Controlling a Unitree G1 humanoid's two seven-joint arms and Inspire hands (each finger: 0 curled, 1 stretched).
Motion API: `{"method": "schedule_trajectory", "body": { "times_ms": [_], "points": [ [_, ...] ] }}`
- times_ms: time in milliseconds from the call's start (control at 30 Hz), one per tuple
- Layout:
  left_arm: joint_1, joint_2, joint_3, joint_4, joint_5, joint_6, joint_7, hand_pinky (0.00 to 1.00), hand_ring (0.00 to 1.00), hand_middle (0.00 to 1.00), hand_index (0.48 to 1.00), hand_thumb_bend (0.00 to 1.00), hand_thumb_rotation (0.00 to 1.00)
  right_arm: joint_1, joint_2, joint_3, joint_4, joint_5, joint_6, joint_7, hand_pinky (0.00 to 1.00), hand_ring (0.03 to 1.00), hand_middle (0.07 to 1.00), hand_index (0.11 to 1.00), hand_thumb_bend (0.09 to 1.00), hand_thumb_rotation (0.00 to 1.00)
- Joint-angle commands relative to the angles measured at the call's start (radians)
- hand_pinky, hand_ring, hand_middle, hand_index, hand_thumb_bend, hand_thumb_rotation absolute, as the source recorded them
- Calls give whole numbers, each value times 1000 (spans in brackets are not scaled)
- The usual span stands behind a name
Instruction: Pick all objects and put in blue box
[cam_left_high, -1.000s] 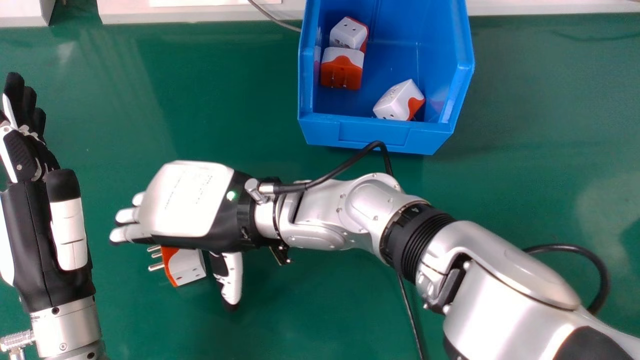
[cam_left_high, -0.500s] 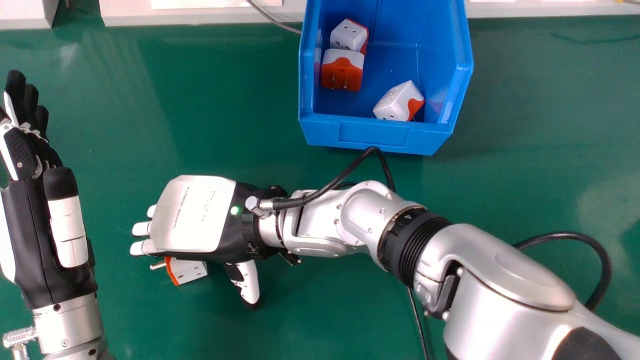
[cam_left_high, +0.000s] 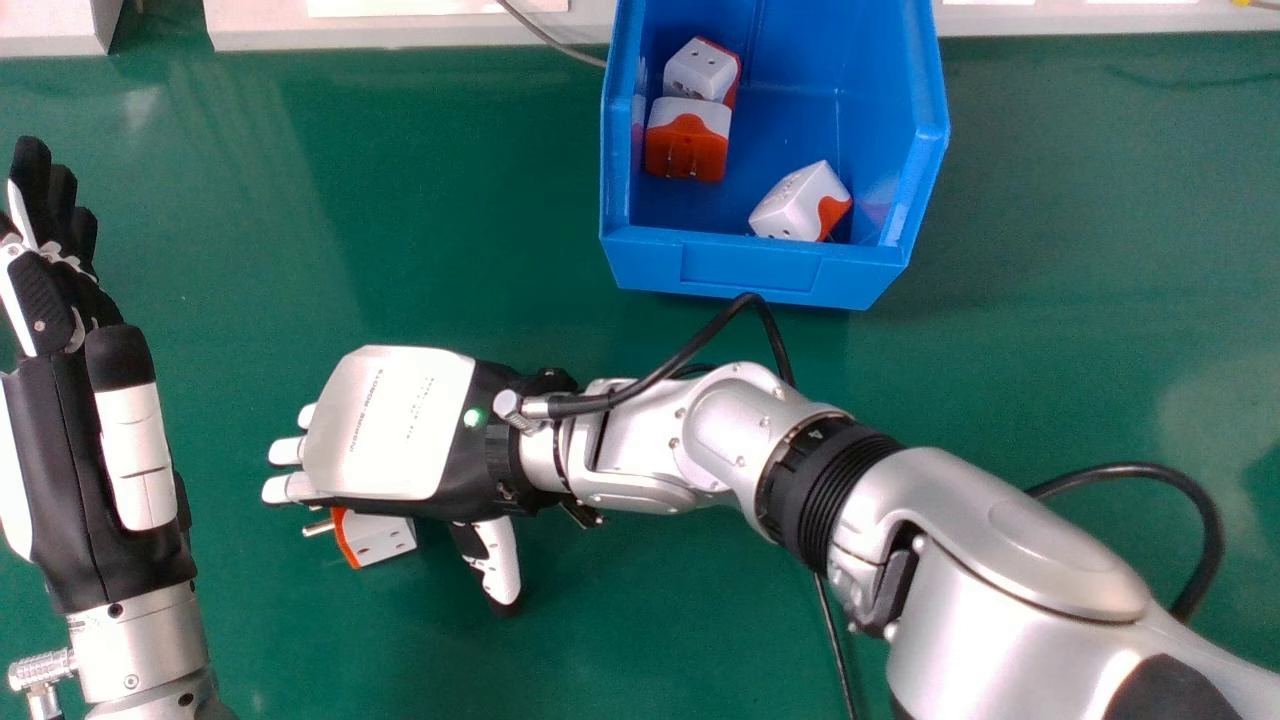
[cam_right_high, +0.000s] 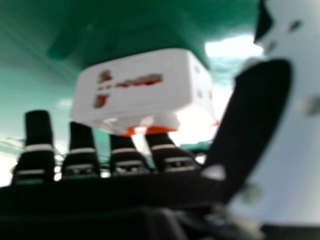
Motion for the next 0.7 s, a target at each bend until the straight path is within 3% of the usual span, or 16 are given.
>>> {"method": "schedule_trajectory", "body": {
  "times_ms": [0,133,267,333,467,600,667],
  "points": [
    [-4,1,1,-12,-12,-26,-4,1000,1000,1000,931,752,1000,-18,104,15,17,-15,43,-9,749,882,917,893,1000,271],
    [-4,1,4,-9,-13,-30,-5,1000,1000,1000,930,755,1000,-19,118,34,27,-25,64,-13,741,880,914,889,1000,278],
    [-8,2,2,0,-22,-32,-11,1000,1000,1000,930,755,1000,-30,127,40,33,-19,74,0,737,879,912,886,1000,281],
    [-8,2,3,0,-20,-34,-10,1000,1000,1000,930,757,1000,-36,134,38,36,-14,75,9,736,879,912,887,1000,286],
    [5,-1,1,-28,-19,-25,-8,1000,1000,1000,930,760,1000,-36,141,27,44,5,73,44,737,879,910,885,1000,285],
    [7,-3,2,-31,-11,-24,-4,1000,1000,1000,930,767,1000,-33,123,28,39,20,47,35,739,877,904,873,1000,267],
    [3,-1,4,-20,-10,-26,-4,1000,1000,1000,930,771,1000,-33,114,40,39,9,32,-5,720,857,879,847,964,214]
  ]
}}
